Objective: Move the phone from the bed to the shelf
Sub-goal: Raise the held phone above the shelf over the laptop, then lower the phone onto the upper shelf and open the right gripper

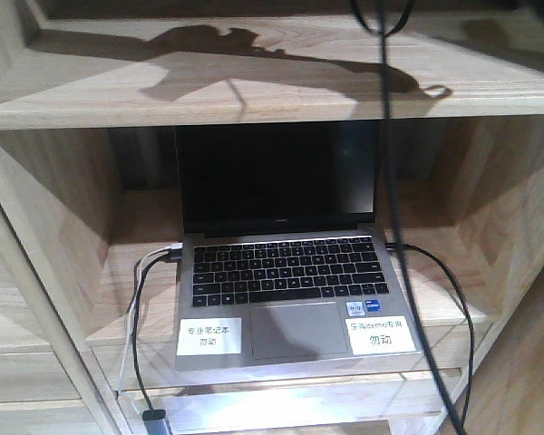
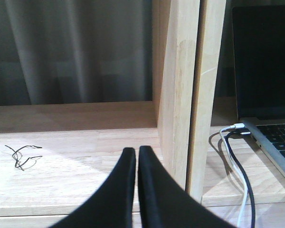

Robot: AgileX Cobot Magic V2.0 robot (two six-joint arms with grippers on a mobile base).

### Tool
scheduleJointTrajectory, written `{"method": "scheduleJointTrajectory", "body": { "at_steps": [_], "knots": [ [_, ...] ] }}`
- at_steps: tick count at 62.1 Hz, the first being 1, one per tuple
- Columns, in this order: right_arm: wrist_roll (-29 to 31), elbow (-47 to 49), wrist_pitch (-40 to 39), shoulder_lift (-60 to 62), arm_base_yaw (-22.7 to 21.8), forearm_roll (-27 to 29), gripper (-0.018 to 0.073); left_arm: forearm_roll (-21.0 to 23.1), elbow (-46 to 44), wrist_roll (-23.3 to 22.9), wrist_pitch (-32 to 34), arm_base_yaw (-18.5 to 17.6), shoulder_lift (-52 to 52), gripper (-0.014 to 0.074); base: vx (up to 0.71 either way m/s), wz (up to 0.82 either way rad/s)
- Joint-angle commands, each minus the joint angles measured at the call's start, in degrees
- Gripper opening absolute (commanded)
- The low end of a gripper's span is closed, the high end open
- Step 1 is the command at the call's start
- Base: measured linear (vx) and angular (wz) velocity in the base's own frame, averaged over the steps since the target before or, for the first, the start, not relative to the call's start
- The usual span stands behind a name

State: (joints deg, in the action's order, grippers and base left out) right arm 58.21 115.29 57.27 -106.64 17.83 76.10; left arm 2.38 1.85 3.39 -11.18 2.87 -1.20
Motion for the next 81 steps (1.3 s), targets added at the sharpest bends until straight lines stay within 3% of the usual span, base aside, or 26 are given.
{"method": "scheduleJointTrajectory", "body": {
  "at_steps": [1,33,62,71,81],
  "knots": [
    [0.22,2.04,-2.79,1.56,-0.03,2.51,-0.0002,0.54,0.41,0.00,4.16,-0.44,-0.32,0.0001,0.00,0.00],
    [0.39,1.99,-5.45,-2.12,-0.03,-3.98,-0.0002,0.54,0.41,0.00,4.16,-0.44,-0.32,0.0001,0.00,0.00],
    [0.53,1.99,-6.08,-3.11,-0.09,-3.84,0.0004,0.54,0.41,0.00,4.16,-0.44,-0.32,0.0001,0.00,0.00],
    [0.53,1.99,-6.80,-3.11,-0.09,-3.84,0.0047,0.54,0.41,0.00,4.16,-0.44,-0.32,0.0001,0.00,0.00],
    [0.53,1.99,-7.36,-3.11,-0.09,-3.84,0.0196,0.54,0.41,0.00,4.16,-0.44,-0.32,0.0001,0.00,0.00]
  ]
}}
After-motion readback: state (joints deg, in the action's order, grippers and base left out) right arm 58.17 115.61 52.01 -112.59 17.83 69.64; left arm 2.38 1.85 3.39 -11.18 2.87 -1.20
